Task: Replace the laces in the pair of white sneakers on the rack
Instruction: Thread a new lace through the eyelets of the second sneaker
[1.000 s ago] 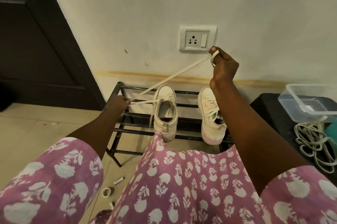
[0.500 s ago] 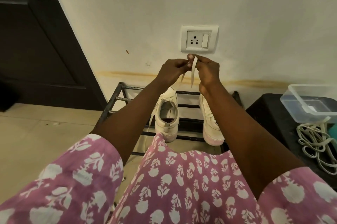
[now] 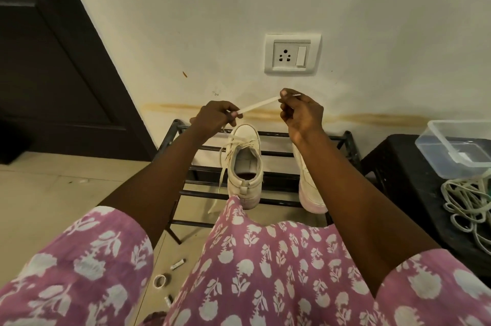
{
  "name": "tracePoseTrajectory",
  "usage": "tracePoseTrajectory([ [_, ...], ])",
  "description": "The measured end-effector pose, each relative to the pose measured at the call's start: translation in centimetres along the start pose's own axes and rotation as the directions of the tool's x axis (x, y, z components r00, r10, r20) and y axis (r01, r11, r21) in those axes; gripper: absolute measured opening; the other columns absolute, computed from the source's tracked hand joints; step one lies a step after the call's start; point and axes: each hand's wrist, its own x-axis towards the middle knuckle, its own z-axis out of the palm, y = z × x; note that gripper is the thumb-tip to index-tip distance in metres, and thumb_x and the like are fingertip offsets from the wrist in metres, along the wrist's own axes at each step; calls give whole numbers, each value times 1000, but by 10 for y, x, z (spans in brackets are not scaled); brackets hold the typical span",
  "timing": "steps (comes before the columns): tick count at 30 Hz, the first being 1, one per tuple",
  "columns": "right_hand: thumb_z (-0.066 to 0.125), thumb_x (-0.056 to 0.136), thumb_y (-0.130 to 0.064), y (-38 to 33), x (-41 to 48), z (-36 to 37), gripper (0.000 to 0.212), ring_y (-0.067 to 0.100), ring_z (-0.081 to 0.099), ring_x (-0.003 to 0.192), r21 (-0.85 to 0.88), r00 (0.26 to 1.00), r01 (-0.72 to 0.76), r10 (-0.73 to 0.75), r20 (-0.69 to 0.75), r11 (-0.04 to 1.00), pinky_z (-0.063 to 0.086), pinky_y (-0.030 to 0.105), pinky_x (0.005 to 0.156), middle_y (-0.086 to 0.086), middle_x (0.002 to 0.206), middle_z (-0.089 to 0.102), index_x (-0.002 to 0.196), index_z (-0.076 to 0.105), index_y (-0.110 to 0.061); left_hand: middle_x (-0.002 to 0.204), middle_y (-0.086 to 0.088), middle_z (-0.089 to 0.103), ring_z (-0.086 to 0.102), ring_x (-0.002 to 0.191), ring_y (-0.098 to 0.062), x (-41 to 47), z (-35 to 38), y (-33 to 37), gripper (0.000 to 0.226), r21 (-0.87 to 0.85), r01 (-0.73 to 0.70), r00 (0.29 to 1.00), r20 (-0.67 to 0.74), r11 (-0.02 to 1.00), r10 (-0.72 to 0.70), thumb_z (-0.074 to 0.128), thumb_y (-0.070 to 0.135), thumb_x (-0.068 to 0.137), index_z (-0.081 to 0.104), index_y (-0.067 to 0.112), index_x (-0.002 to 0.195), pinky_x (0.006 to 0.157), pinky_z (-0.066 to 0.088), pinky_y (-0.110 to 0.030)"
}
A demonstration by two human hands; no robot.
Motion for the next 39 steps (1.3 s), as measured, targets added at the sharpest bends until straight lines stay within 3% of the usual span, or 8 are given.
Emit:
tracePoseTrajectory([
  [6,58,85,9,12,4,8,12,16,60,60,-350,990,98,-54,134,932,54,24,58,12,73,63,84,66,0,113,-12,67,57,108,-21,8,-10,-15,27,189,82,994,50,979,-93,52,19,95,66,7,115,95,42,-32],
  [9,64,82,6,19,3,17,12,17,64,59,-537,977,153,-45,209,830,54,25,57,14,76,66,81,61,-6,136,-7,54,46,126,-20,5,-4,-2,37,56,13,994,107,998,-19,50,30,96,56,15,130,106,35,-38],
  [15,73,75,-2,31,9,17,10,12,62,64,-639,958,284,-181,223,715,53,22,62,6,74,67,80,68,-8,85,-10,68,63,75,-16,8,12,7,26,-146,5,994,105,989,11,60,16,90,67,-1,108,75,52,-26],
  [19,79,74,-15,47,9,1,27,20,67,82,-760,978,208,-139,155,616,55,35,81,13,93,72,97,71,-4,72,-6,65,54,57,-6,15,18,0,18,78,42,998,42,996,-46,65,13,86,71,-1,94,53,41,-17],
  [22,74,78,-31,68,-1,-13,32,18,65,77,-908,979,187,4,203,374,53,30,74,10,92,72,97,72,-5,58,7,64,52,44,2,20,27,-1,12,151,121,991,37,981,-128,68,8,79,75,4,88,43,36,-9],
  [27,59,90,-18,95,-31,-24,25,28,63,86,-939,946,322,-17,323,122,47,30,67,15,99,65,108,67,-4,79,-11,72,57,58,-12,19,36,-10,20,353,230,946,136,907,-293,72,18,74,76,2,85,55,41,-22],
  [30,51,96,-17,104,-41,-28,28,28,60,99,-897,892,436,-98,442,-77,48,29,73,15,114,58,120,60,-6,50,6,64,54,42,1,20,41,-18,18,332,281,944,72,901,-321,74,18,72,76,3,80,54,40,-22],
  [39,55,94,-18,108,-40,-19,32,30,56,106,-850,854,504,-61,517,-153,50,34,81,14,119,57,121,59,-2,50,19,64,53,40,7,15,37,-29,18,100,270,960,50,958,-276,74,2,70,76,11,86,36,32,-4],
])
